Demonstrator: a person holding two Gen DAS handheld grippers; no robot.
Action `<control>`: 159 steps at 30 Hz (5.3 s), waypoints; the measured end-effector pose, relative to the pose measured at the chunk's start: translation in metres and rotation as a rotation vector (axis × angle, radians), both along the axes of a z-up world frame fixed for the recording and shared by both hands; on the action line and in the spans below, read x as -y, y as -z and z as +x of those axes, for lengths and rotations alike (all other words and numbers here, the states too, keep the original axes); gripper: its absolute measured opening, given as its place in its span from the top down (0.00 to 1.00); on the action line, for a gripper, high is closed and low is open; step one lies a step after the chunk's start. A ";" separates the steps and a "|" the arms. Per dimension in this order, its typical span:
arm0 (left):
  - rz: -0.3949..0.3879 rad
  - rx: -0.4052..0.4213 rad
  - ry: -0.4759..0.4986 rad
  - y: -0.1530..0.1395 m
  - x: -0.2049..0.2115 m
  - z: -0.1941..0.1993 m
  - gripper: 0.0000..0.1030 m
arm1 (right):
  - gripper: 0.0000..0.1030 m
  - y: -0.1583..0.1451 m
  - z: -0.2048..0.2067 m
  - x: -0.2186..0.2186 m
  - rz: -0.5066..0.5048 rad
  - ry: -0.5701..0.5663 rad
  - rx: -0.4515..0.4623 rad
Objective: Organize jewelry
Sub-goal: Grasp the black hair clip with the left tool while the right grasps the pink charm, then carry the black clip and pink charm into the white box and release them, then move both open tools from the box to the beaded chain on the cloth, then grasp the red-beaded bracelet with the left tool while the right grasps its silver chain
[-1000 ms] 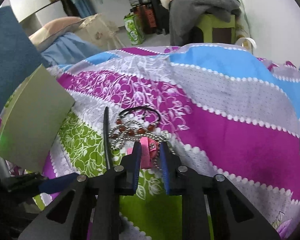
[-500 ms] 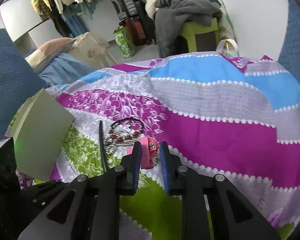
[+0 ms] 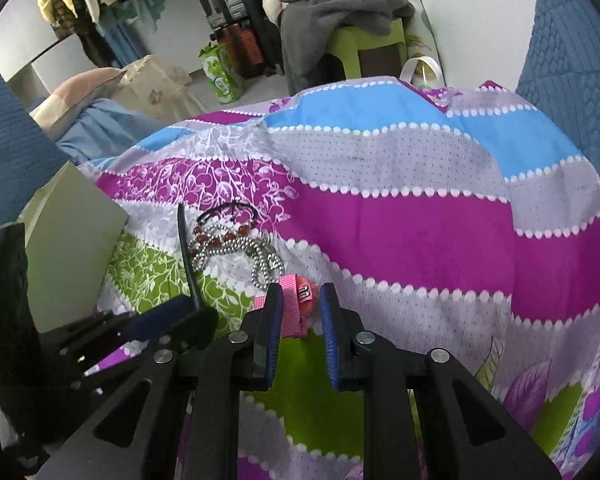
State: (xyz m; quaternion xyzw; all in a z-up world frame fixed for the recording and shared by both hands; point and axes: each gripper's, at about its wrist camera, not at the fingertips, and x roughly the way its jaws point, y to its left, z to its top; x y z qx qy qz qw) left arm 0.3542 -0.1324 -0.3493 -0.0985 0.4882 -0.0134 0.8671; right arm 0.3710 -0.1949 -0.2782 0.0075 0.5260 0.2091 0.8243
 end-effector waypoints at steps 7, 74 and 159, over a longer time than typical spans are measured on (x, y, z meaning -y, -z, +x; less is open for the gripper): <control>-0.024 -0.014 -0.001 -0.007 -0.020 -0.013 0.94 | 0.84 0.002 -0.013 -0.007 0.016 0.026 -0.056; -0.063 0.003 -0.041 -0.125 -0.277 -0.110 0.91 | 0.81 -0.076 -0.083 -0.254 -0.026 -0.224 0.031; -0.032 -0.179 0.191 -0.009 -0.037 0.094 0.98 | 0.92 0.029 0.010 -0.059 -0.099 -0.220 0.089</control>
